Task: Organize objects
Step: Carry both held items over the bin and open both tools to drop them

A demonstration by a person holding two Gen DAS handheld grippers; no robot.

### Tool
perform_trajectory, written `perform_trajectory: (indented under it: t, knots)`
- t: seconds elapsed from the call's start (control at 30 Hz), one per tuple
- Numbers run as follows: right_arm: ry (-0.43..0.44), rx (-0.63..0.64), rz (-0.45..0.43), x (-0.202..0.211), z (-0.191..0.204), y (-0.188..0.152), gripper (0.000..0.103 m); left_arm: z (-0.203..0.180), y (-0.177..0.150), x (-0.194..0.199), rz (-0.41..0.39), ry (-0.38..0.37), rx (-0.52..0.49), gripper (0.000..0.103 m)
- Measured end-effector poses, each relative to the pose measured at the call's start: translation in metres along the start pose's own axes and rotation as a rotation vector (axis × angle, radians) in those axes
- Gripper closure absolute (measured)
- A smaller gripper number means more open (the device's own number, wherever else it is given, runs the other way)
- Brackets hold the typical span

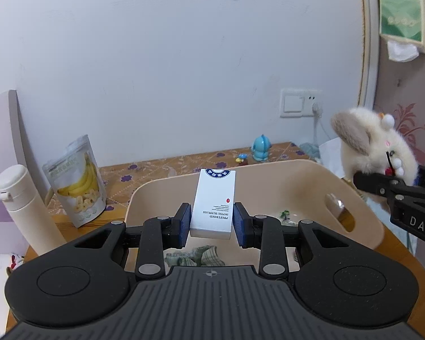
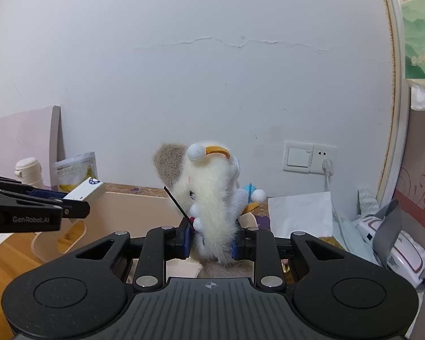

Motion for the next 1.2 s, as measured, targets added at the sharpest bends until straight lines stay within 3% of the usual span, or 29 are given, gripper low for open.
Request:
perform_trajectory:
  t: [0.33, 0.77, 0.93, 1.0, 1.07, 1.13, 1.2]
  knots:
    - [0.021, 0.049, 0.085, -0.050, 0.011, -0.003, 0.078, 0.001, -0.021, -0.065, 0.175, 0.013, 0.034, 0.070]
    - [0.037, 0.139, 0.256, -0.099, 0.022, -0.036, 0.076, 0.006, -0.034, -0.098, 0.282, 0.028, 0.028, 0.070]
    - [0.043, 0.168, 0.296, -0.102, 0.027, -0.044, 0.067, 0.005, -0.035, -0.099, 0.312, 0.026, 0.027, 0.070]
    - [0.044, 0.168, 0.303, -0.102, 0.028, -0.046, 0.059, 0.005, -0.034, -0.099, 0.312, 0.026, 0.032, 0.070]
    - [0.042, 0.165, 0.305, -0.101, 0.028, -0.047, 0.057, 0.004, -0.033, -0.096, 0.295, 0.025, 0.028, 0.065]
    - [0.039, 0.159, 0.306, -0.100, 0.028, -0.046, 0.054, 0.003, -0.032, -0.094, 0.280, 0.028, 0.024, 0.050]
    - [0.034, 0.152, 0.300, -0.098, 0.027, -0.046, 0.043, 0.003, -0.030, -0.090, 0.260, 0.023, 0.031, 0.035]
Point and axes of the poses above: each gripper's, at about its wrist camera, not at the fingertips, and x roughly against the way its jaws point, z to its left, y to its top, the point moved 7 cm from there along -x, roughly the way its jaws point, and after that the axes turned 2 degrees about z, right-handed, at the moved point
